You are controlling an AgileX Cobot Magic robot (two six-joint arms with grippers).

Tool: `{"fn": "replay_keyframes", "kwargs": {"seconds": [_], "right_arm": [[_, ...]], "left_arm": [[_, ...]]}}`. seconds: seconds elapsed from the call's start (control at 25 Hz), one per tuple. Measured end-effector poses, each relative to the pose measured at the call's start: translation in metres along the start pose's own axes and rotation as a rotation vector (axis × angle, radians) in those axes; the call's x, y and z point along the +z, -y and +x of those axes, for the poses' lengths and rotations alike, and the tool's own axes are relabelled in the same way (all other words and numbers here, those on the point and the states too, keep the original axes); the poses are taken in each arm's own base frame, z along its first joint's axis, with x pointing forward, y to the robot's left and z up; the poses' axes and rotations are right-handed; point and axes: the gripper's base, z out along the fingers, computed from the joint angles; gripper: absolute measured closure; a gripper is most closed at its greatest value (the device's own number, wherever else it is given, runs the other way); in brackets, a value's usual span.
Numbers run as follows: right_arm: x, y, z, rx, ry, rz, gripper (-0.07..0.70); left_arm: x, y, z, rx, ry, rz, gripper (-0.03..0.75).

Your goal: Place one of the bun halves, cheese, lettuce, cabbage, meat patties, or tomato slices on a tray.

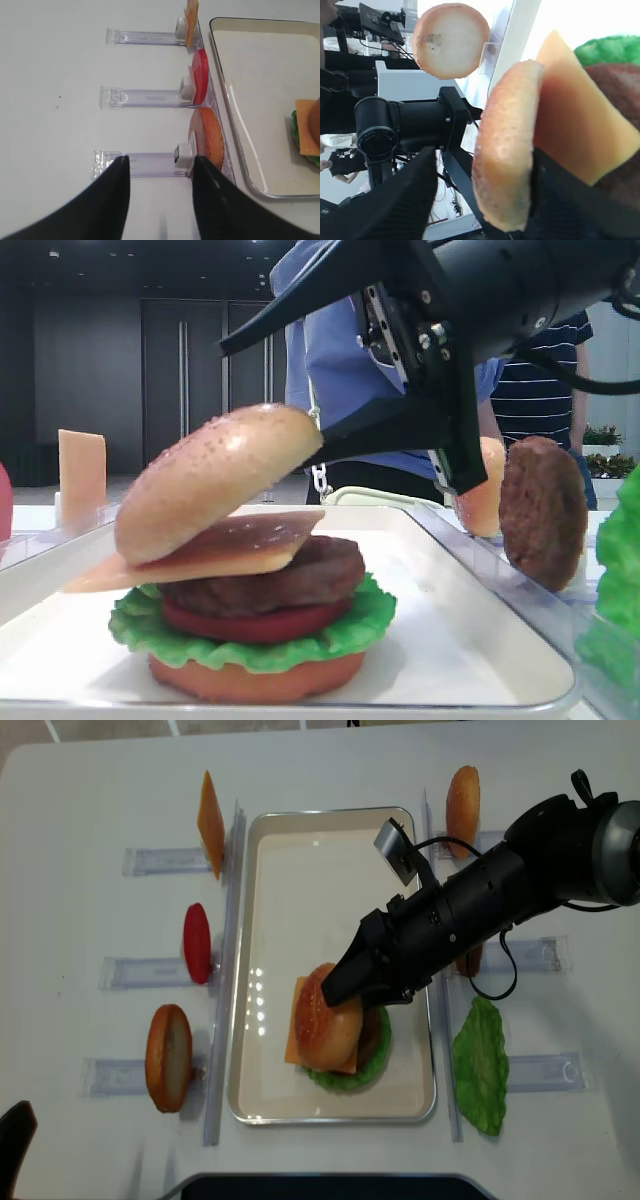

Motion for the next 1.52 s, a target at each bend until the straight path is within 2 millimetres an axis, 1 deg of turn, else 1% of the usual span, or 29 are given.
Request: {"fn": "replay_keyframes", "kwargs": {"seconds": [0.08, 0.2, 0.36, 0.6, 0.72, 0.88, 1.0, 1.12, 1.36, 1.52], "right_arm": [[-0.003, -0.002, 0.000, -0.016, 0.006, 0.019, 0.180], [-0.013, -0.005, -0.002, -0.051, 0.035, 0.061, 0.162], [-0.027, -0.012, -0.002, -0.103, 0.068, 0.137, 0.159], [-0.040, -0.021, 0.000, -0.161, 0.090, 0.242, 0.158], [-0.048, -0.031, 0.002, -0.208, 0.106, 0.286, 0.158], [-0.065, -0.049, 0.007, -0.275, 0.154, 0.340, 0.158], [-0.082, -0.060, 0.012, -0.307, 0.192, 0.404, 0.158], [-0.101, -0.066, 0.020, -0.312, 0.209, 0.474, 0.158], [-0.144, -0.069, 0.035, -0.314, 0.264, 0.683, 0.158], [-0.175, -0.065, 0.046, -0.250, 0.311, 0.828, 0.157]], "left_arm": [[0.000, 0.000, 0.000, 0.000, 0.000, 0.000, 0.391], [0.000, 0.000, 0.000, 0.000, 0.000, 0.000, 0.391], [0.000, 0.000, 0.000, 0.000, 0.000, 0.000, 0.391], [0.000, 0.000, 0.000, 0.000, 0.000, 0.000, 0.391], [0.000, 0.000, 0.000, 0.000, 0.000, 0.000, 0.391], [0.000, 0.000, 0.000, 0.000, 0.000, 0.000, 0.391], [0.000, 0.000, 0.000, 0.000, 0.000, 0.000, 0.391], [0.000, 0.000, 0.000, 0.000, 0.000, 0.000, 0.391], [0.000, 0.000, 0.000, 0.000, 0.000, 0.000, 0.391], [0.000, 0.000, 0.000, 0.000, 0.000, 0.000, 0.391]]}}
